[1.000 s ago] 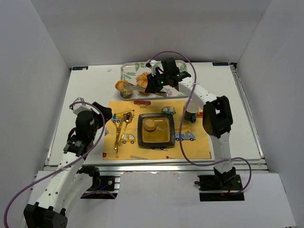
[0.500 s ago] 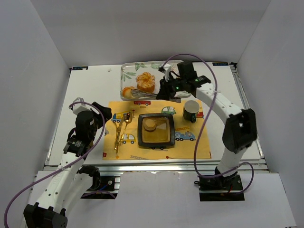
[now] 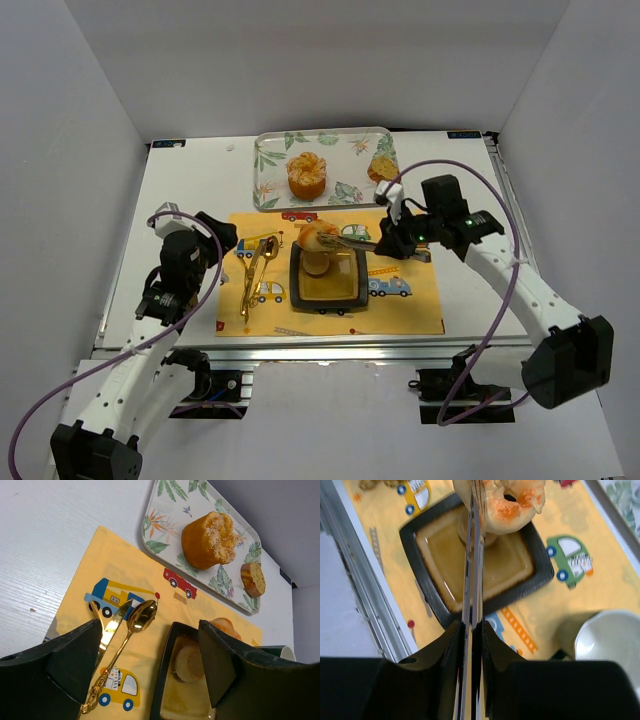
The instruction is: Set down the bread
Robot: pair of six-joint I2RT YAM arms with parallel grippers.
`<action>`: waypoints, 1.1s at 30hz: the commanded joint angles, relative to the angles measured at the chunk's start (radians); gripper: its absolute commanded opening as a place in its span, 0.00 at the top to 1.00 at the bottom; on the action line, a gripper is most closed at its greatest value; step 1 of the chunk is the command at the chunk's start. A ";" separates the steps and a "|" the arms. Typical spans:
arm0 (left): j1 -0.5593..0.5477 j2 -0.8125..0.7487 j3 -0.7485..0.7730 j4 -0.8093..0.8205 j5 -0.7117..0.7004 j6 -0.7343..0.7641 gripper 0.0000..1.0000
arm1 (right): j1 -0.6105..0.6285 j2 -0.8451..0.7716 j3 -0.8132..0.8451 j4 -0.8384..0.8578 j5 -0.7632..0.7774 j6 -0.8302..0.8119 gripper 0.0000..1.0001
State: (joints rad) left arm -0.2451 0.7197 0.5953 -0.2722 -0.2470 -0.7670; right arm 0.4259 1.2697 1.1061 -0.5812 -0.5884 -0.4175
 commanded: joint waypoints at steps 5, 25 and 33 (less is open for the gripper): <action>0.003 0.015 -0.005 0.041 0.032 0.009 0.13 | -0.013 -0.136 -0.135 0.009 0.042 -0.096 0.96; 0.003 -0.028 -0.014 0.018 0.023 -0.003 0.13 | -0.012 -0.188 -0.170 -0.060 -0.001 -0.187 0.58; 0.004 -0.016 -0.011 0.030 0.028 -0.003 0.13 | -0.012 -0.230 -0.141 -0.089 -0.010 -0.188 0.57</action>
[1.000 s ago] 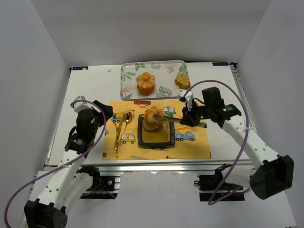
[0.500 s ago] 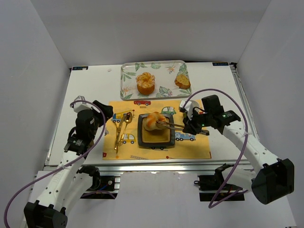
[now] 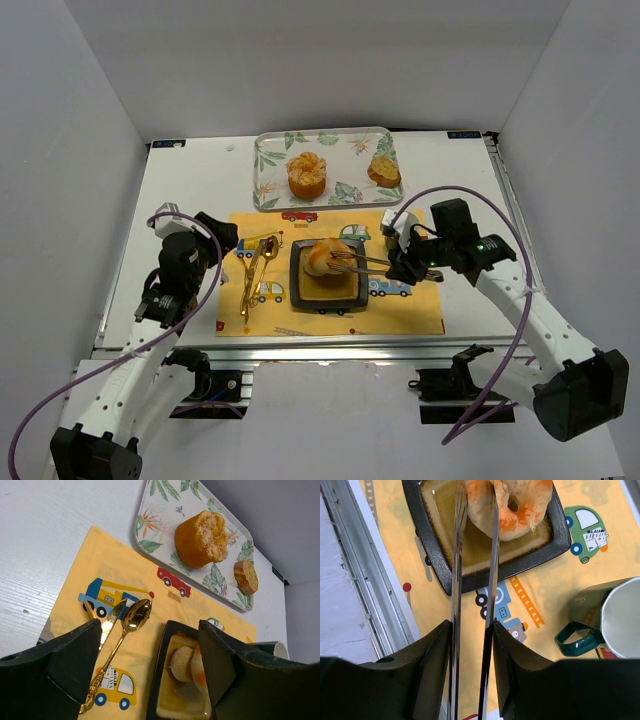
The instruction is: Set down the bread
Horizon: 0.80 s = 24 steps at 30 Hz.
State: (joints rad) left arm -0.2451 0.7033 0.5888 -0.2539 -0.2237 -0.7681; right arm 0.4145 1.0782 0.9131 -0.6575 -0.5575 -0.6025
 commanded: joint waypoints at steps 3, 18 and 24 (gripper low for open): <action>0.004 0.002 -0.006 0.015 0.006 -0.002 0.13 | -0.002 -0.052 0.058 -0.030 -0.047 -0.003 0.57; 0.003 0.004 0.000 0.016 0.009 -0.002 0.13 | 0.000 -0.070 0.055 -0.065 -0.051 -0.029 0.58; 0.004 0.004 -0.003 0.019 0.010 -0.003 0.13 | -0.002 -0.084 0.044 -0.088 -0.055 -0.039 0.57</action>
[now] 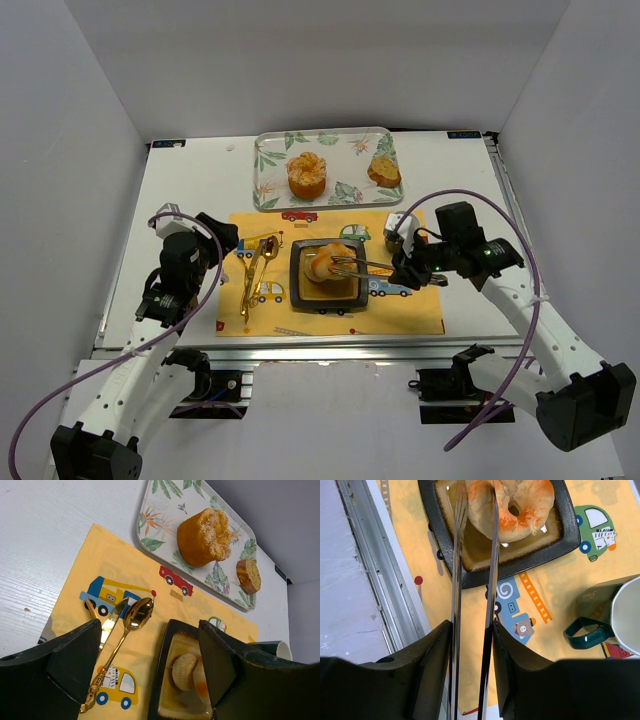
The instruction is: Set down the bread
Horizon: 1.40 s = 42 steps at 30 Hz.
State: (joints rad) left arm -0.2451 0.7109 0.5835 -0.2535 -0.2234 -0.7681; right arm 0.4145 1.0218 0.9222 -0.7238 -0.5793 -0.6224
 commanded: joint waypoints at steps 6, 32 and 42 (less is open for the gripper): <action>0.004 0.005 0.006 0.025 0.015 -0.003 0.13 | -0.002 -0.031 0.023 -0.037 -0.044 -0.028 0.56; 0.003 0.169 0.013 0.230 0.375 -0.005 1.00 | -0.106 0.136 0.267 0.268 0.015 0.360 1.00; -0.209 0.364 0.099 0.134 0.334 0.116 0.57 | -0.428 0.266 0.000 0.737 0.378 0.582 1.00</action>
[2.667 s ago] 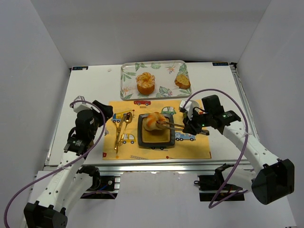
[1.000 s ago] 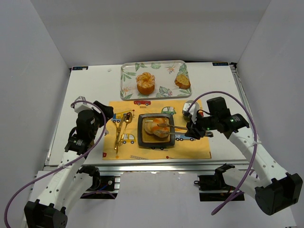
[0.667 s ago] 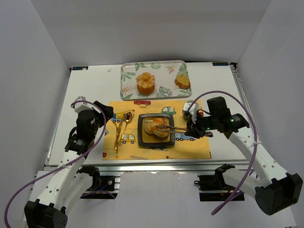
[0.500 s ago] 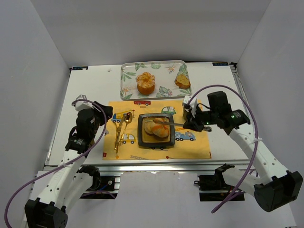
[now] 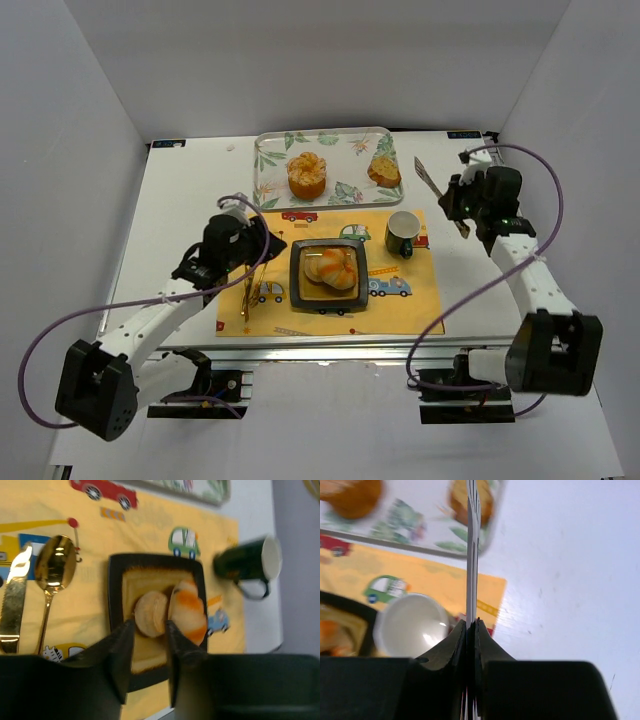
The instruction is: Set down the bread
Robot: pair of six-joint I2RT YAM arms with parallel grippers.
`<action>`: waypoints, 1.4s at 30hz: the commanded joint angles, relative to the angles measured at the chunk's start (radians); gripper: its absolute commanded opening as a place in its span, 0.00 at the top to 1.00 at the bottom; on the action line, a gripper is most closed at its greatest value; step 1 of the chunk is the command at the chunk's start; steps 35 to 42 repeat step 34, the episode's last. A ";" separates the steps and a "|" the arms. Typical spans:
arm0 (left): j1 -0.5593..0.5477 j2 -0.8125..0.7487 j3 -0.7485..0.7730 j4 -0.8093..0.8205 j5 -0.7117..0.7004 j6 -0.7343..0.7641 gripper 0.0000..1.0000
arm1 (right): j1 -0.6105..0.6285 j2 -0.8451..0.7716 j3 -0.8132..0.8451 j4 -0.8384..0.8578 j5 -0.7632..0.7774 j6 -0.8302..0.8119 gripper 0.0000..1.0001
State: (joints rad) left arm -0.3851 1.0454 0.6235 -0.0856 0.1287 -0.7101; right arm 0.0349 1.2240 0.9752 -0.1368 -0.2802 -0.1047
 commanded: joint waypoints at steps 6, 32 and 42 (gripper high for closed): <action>-0.136 0.077 0.055 -0.042 -0.084 0.081 0.39 | -0.188 0.221 -0.142 0.238 0.036 0.021 0.97; -0.138 0.033 0.076 -0.100 -0.288 0.069 0.12 | -0.130 0.313 0.348 -0.264 0.211 -0.241 0.11; -0.138 0.044 0.090 -0.108 -0.299 0.069 0.13 | -0.081 0.316 0.396 -0.264 0.191 -0.233 0.10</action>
